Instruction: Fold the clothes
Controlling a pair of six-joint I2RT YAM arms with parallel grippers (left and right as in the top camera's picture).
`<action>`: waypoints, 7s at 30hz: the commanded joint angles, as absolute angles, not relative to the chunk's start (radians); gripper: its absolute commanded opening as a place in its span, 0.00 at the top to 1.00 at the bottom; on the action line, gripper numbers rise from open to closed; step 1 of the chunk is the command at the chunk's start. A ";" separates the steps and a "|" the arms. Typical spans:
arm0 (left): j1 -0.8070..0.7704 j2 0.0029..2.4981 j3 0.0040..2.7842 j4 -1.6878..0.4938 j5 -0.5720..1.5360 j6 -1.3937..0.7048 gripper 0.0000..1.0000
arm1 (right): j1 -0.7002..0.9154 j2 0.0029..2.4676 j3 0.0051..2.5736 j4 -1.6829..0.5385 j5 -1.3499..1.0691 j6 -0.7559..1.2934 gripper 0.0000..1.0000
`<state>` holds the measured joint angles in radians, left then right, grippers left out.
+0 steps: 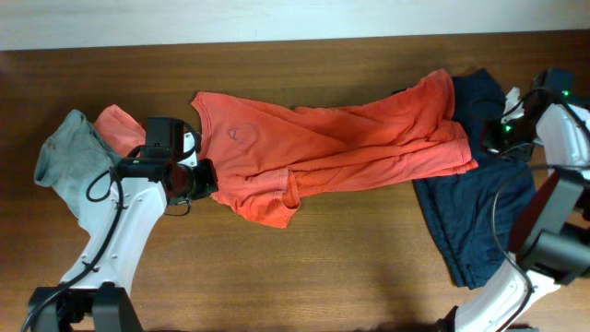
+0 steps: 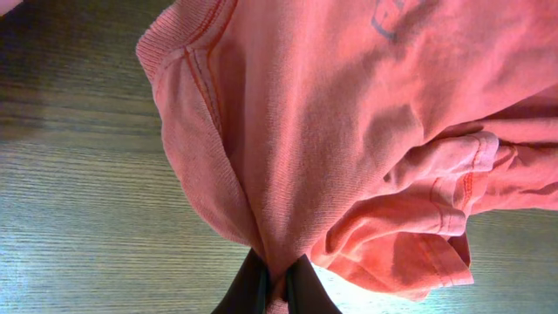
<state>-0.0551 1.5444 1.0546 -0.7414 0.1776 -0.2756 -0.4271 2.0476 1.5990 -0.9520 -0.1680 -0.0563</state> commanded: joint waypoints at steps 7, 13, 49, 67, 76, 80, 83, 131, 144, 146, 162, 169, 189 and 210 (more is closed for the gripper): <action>-0.056 1.535 1.048 -0.742 0.171 -0.259 1.00 | -0.474 2.199 1.607 -0.864 -0.183 -0.070 0.85; -0.056 1.535 1.048 -0.742 0.171 -0.259 1.00 | -0.514 2.248 1.607 -0.815 -0.137 -0.069 0.85; -0.061 1.535 1.048 -0.710 0.204 -0.275 0.32 | -0.300 1.972 1.889 -1.258 -0.273 -0.101 0.55; -0.175 1.570 0.929 -0.562 -0.001 -0.563 0.44 | -0.208 1.972 1.889 -1.332 -0.270 -0.101 0.53; -0.174 1.721 0.929 -0.469 0.002 -0.591 0.44 | -0.208 1.972 1.889 -1.332 -0.270 -0.101 0.52; -0.174 1.739 0.929 -0.395 0.000 -0.591 0.44 | -0.209 1.972 1.889 -1.332 -0.270 -0.101 0.53; -0.174 1.739 0.929 -0.356 -0.001 -0.591 0.44 | -0.209 1.972 1.889 -1.332 -0.270 -0.101 0.53; -0.105 1.314 0.934 -0.786 -0.162 -0.454 1.00 | -0.211 1.972 1.826 -1.416 -0.186 -0.101 0.41; -0.106 1.314 0.934 -0.768 -0.162 -0.454 0.99 | -0.211 1.973 1.488 -1.216 -0.182 -0.094 0.47; -0.106 1.314 0.934 -0.768 -0.162 -0.454 1.00 | -0.211 1.973 1.470 -1.189 -0.154 -0.065 0.47; -0.106 1.314 0.934 -0.768 -0.162 -0.454 1.00 | -0.211 1.999 1.455 -1.176 -0.070 -0.062 0.45; -0.106 1.314 0.934 -0.768 -0.162 -0.454 1.00 | -0.210 2.000 1.389 -1.127 -0.074 -0.062 0.45; -0.106 1.314 0.934 -0.768 -0.162 -0.454 0.99 | -0.210 2.000 1.332 -1.044 -0.097 -0.063 0.57; -0.105 1.206 1.147 -0.825 -0.076 -0.314 1.00 | -0.211 1.584 1.749 -1.317 -0.183 -0.071 0.96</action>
